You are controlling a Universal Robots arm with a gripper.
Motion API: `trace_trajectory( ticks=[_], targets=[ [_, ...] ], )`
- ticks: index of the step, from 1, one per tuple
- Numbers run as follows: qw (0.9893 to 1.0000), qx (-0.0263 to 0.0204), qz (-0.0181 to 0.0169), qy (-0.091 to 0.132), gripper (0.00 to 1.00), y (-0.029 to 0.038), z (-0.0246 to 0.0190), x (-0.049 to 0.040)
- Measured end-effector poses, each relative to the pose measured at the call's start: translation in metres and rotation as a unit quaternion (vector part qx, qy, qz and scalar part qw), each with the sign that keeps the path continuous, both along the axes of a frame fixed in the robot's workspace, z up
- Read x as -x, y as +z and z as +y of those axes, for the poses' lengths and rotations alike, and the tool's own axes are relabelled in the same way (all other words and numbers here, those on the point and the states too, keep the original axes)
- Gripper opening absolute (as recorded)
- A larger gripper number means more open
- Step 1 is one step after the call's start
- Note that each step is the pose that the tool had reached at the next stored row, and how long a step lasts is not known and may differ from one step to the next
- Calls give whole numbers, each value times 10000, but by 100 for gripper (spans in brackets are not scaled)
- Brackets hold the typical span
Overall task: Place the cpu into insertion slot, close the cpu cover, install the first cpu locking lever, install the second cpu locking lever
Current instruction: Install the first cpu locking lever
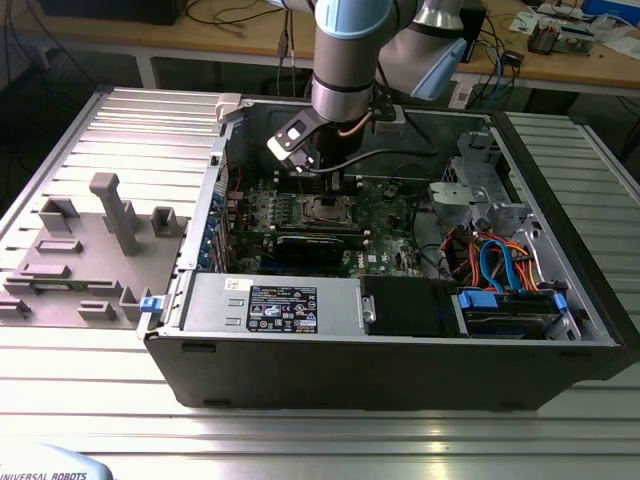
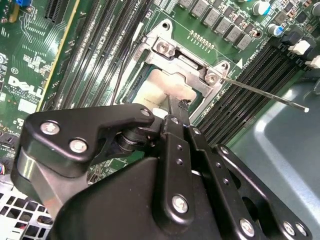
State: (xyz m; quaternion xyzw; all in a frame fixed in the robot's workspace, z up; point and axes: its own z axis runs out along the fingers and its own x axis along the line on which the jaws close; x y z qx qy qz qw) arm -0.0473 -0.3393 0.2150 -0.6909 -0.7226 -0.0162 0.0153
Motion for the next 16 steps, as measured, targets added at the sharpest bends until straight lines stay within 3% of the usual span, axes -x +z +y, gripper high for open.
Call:
trace_trajectory(
  ticks=[16],
  targets=[
    [10000,0,0,0,11,0,0,-27]
  ],
)
